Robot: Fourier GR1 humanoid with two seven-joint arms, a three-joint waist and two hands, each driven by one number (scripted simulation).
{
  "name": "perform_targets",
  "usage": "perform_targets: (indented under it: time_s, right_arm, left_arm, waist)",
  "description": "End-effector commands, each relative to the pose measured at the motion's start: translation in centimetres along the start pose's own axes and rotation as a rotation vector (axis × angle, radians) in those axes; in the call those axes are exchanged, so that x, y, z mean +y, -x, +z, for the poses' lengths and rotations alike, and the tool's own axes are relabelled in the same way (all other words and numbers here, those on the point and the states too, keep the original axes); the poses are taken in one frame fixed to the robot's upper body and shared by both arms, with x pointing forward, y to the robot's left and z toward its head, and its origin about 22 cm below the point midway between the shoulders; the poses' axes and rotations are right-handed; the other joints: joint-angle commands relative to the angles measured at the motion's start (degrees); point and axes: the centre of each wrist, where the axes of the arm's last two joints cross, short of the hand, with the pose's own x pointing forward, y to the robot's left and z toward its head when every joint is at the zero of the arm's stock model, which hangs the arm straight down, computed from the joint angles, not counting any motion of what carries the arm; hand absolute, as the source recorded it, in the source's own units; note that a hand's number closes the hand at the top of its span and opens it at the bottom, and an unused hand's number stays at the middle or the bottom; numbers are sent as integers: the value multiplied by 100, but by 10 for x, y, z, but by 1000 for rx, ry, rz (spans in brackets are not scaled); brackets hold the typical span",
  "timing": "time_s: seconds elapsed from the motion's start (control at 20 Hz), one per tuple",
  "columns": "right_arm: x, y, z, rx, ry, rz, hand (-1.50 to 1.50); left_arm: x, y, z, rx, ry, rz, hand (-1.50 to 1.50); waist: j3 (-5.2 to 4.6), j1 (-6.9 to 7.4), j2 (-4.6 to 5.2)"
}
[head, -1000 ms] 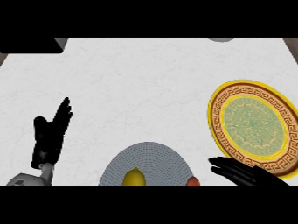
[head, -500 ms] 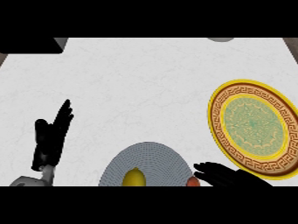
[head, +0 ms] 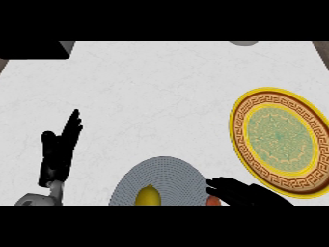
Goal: Pick the sweet potato from the placemat and place it in the plate
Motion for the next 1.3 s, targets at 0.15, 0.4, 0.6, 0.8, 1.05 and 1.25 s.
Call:
perform_targets:
  time_s: [0.15, 0.4, 0.6, 0.8, 1.05, 1.25]
  right_arm:
    - [6, 4, -9, -14, -13, -11, -150]
    - [9, 15, -9, 19, -16, -10, -150]
    - [31, 10, -29, 25, -47, 13, 150]
    - [24, 25, -20, -61, 9, 85, 150]
    - [29, 16, -26, -55, 84, 92, 150]
    - [24, 9, -17, -19, 243, 122, 150]
  left_arm:
    - [17, 6, -3, 3, 13, 0, 0]
    - [9, -11, 4, 2, 2, 15, 0]
    - [7, -18, -4, 5, -2, 1, 0]
    - [6, -17, 1, 5, 14, 5, 0]
    - [18, -8, 0, -1, 15, -5, 0]
    - [8, -1, 8, 3, 12, 2, 0]
  waist:
    - [0, 2, 1]
    - [1, 5, 0]
    - [1, 2, 0]
    - [2, 7, -1]
    - [0, 0, -1]
    - [0, -24, -9]
